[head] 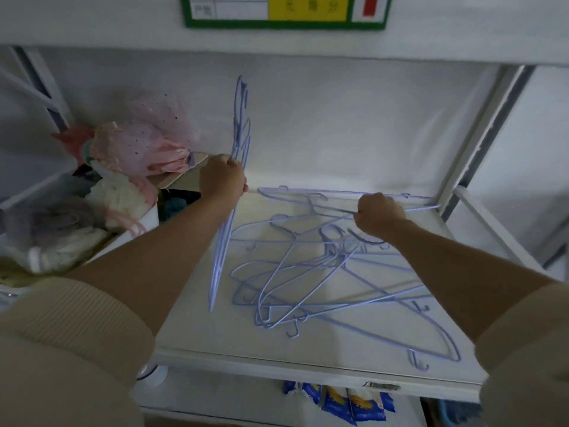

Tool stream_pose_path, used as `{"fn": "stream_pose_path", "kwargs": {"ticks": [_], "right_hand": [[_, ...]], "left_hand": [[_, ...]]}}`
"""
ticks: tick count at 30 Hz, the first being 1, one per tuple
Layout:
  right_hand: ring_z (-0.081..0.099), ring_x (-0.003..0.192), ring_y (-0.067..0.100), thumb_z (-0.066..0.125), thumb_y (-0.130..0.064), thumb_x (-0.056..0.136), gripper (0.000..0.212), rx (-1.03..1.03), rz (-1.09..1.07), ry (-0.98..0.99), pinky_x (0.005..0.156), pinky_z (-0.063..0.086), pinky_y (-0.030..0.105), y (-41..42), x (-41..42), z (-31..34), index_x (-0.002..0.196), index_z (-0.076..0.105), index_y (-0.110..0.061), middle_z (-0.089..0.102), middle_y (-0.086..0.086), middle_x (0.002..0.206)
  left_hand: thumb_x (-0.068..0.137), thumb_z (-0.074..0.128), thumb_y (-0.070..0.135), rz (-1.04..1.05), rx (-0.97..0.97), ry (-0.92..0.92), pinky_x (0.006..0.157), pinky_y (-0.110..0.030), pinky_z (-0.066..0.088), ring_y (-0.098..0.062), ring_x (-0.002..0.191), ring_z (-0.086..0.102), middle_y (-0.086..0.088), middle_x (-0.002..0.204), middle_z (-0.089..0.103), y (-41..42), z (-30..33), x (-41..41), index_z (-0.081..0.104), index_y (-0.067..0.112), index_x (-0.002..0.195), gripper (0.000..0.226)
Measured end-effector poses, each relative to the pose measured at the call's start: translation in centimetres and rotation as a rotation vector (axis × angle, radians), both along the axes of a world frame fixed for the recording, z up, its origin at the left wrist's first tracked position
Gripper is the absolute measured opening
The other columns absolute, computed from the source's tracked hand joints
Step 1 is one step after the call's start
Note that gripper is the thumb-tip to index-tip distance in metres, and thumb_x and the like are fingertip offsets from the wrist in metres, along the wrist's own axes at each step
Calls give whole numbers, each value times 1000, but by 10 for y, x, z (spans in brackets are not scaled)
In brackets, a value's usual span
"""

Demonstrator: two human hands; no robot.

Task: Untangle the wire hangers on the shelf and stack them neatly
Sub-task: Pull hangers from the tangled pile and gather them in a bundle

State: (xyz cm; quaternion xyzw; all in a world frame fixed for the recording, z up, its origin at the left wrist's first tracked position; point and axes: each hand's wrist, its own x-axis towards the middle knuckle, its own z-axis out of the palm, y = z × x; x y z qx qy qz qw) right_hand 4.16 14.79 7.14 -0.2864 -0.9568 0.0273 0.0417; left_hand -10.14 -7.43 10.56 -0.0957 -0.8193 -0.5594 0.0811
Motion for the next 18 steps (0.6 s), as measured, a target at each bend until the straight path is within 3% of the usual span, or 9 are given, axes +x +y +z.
{"fn": "stream_pose_path", "kwargs": {"ticks": [2, 4, 6, 7, 9, 11, 15, 18], "right_hand": [[57, 111, 39, 51, -17, 83, 27, -108, -103, 100, 84, 48, 35, 6, 0, 10, 103, 62, -4, 65, 21, 113], [59, 94, 35, 52, -20, 82, 16, -234, -197, 179, 71, 44, 28, 13, -1, 24, 83, 60, -7, 67, 18, 93], [55, 60, 24, 54, -17, 85, 22, -514, -282, 319, 53, 38, 25, 16, -4, 36, 68, 57, -5, 57, 10, 67], [52, 49, 21, 53, -13, 87, 21, -704, -291, 408, 48, 36, 25, 15, -6, 41, 69, 59, -3, 51, 9, 60], [43, 36, 17, 43, -7, 90, 18, -1071, -320, 590, 43, 34, 21, 8, -11, 47, 77, 56, -6, 42, 7, 56], [28, 28, 12, 36, -8, 92, 26, -1255, -315, 628, 38, 21, 13, -1, -17, 47, 69, 46, -11, 33, 3, 50], [22, 34, 12, 37, -6, 91, 29, -1337, -175, 723, 40, 16, 16, -28, -30, 54, 68, 54, -10, 32, 3, 54], [29, 47, 14, 27, 2, 89, 31, -1440, -112, 799, 43, 22, 23, -45, -42, 62, 75, 54, -5, 38, 5, 61]], "left_hand": [[91, 34, 9, -14, -25, -25, 64, -38, 52, -24, 44, 49, -8, 48, 52, 8, 0, 4, 51, 9, 60, 36], [92, 35, 9, -37, 14, -65, 61, -38, 53, -28, 48, 51, -9, 49, 52, 16, -2, 9, 49, 12, 58, 36], [95, 35, 8, -71, 76, -133, 44, -26, 48, -23, 44, 54, -10, 51, 51, 25, -3, 17, 47, 11, 60, 38], [97, 34, 7, -97, 125, -181, 36, -20, 43, -18, 38, 54, -9, 49, 52, 30, -2, 20, 47, 11, 61, 38], [99, 32, 6, -150, 207, -271, 30, -15, 39, -9, 25, 50, -5, 39, 53, 39, -2, 26, 47, 9, 63, 38], [99, 31, 5, -187, 226, -299, 30, -16, 42, -8, 23, 50, -8, 45, 54, 44, -1, 33, 48, 7, 67, 37], [99, 30, 0, -257, 279, -341, 33, -17, 47, -22, 47, 56, -14, 61, 53, 50, 2, 47, 49, 4, 71, 34], [98, 31, -1, -269, 325, -359, 35, -17, 50, -21, 46, 58, -15, 63, 55, 49, 4, 49, 49, 4, 70, 34]]}}
